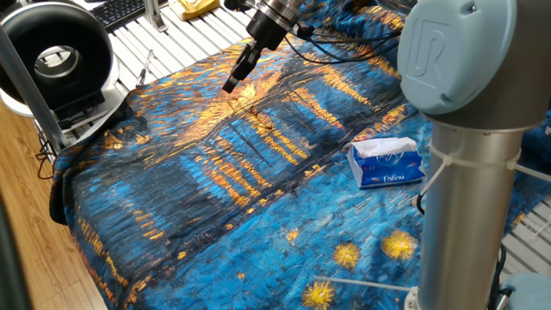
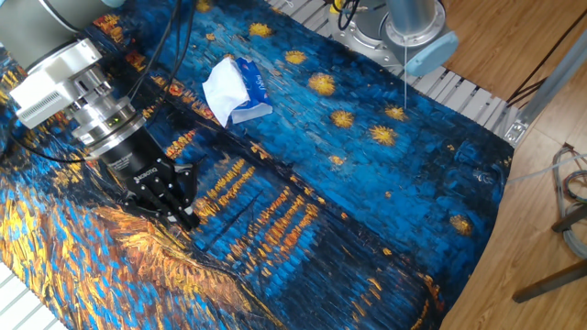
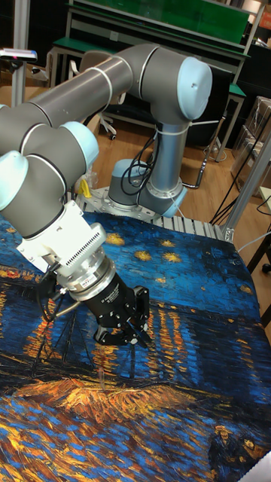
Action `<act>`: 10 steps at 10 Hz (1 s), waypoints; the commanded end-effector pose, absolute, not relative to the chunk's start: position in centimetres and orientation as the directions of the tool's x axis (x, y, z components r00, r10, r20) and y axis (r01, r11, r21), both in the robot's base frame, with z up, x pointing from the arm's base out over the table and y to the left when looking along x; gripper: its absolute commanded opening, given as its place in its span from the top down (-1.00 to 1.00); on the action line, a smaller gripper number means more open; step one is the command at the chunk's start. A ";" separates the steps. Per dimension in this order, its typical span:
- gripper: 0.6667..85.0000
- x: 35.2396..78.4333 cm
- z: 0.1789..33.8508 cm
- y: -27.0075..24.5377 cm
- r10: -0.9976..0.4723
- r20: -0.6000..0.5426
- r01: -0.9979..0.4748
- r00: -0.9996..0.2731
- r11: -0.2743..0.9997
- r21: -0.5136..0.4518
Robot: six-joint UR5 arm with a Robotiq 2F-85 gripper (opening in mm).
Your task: Unfold the leg of the glasses (with one hand)
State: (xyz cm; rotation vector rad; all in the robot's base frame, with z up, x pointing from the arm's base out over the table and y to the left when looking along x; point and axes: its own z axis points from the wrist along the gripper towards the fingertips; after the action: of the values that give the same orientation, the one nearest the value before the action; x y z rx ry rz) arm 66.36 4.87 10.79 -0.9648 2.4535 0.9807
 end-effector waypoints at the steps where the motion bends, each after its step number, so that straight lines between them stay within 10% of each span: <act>1: 0.60 66.3 10.8 4.2 -0.477 -0.513 -0.698 -0.714 0.541 0.469; 10: 0.56 66.2 6.5 7.0 -0.334 -0.363 -0.474 -0.870 0.768 0.431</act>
State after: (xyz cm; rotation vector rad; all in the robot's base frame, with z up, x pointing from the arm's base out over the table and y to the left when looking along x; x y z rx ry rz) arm 66.22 5.69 7.43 -0.7793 2.6252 0.8226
